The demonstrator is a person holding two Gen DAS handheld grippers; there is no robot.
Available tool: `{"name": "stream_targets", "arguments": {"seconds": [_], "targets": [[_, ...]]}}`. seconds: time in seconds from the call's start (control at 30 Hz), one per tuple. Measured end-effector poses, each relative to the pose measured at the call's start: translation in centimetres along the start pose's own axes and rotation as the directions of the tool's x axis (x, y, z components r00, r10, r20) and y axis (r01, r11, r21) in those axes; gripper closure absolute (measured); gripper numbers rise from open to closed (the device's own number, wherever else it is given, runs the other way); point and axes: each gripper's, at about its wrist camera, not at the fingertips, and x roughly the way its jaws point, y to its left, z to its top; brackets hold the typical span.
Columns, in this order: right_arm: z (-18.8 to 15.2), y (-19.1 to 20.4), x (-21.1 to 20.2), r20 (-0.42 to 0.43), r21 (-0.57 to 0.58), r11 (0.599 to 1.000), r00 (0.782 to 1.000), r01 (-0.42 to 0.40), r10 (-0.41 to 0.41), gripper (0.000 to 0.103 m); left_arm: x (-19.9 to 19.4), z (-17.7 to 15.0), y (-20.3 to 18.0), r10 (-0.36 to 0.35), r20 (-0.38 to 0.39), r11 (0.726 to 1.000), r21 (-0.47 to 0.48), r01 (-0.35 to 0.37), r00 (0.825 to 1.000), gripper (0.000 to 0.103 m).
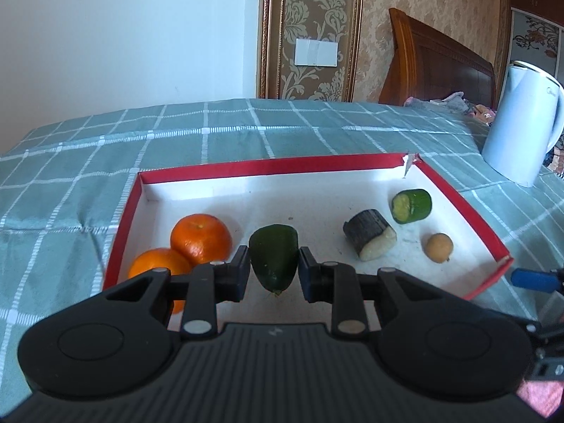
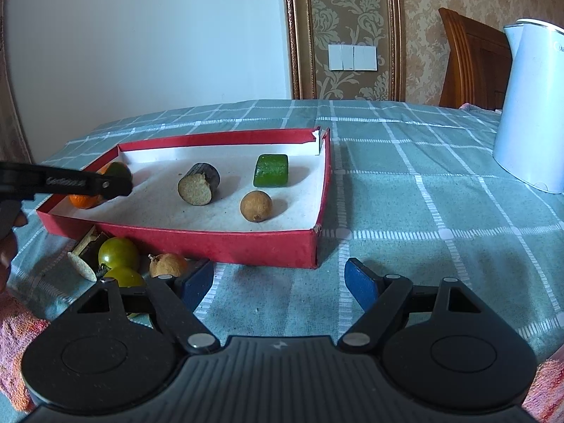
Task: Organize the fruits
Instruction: 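Carry the avocado into the box beside the mandarins, then open the left gripper and withdraw it from the box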
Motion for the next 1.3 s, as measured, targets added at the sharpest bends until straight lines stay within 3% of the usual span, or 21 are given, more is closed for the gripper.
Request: {"name": "stream_targets", "arguments": {"seconds": [0.6,0.73,0.8,0.87,0.93,1.1,1.3], "targets": [[-0.1,0.0,0.4,-0.026,0.011,1.000,1.000,-0.006,0.006,0.021,2.2,0.3,0.5,0.015,-0.033,1.000,-0.014,-0.016,0.999,0.076],[-0.1,0.0,0.5,-0.029,0.011,1.000,1.000,-0.009,0.009,0.018,2.1,0.1,0.3,0.002,-0.039,1.000,-0.006,-0.002,0.999,0.061],[-0.1,0.0,0.5,-0.029,0.011,1.000,1.000,-0.009,0.009,0.018,1.9,-0.1,0.2,0.015,-0.037,1.000,-0.005,-0.015,0.999,0.053],[-0.1,0.0,0.5,-0.030,0.011,1.000,1.000,-0.009,0.009,0.017,1.5,-0.3,0.3,0.034,-0.034,0.999,-0.013,-0.034,0.999,0.040],[-0.1,0.0,0.6,-0.031,0.009,1.000,0.999,-0.010,0.011,0.017,0.9,-0.5,0.6,0.050,-0.023,0.998,-0.029,-0.051,0.998,0.034],[-0.2,0.1,0.6,-0.035,0.004,1.000,0.999,-0.012,0.012,0.016,-1.0,-1.1,1.5,0.030,0.002,0.997,-0.073,-0.030,1.000,0.034],[-0.2,0.1,0.7,-0.037,0.002,1.000,0.999,-0.015,0.015,0.014,-4.0,-2.8,1.0,0.037,0.032,0.998,-0.047,-0.036,0.999,0.029]]}}
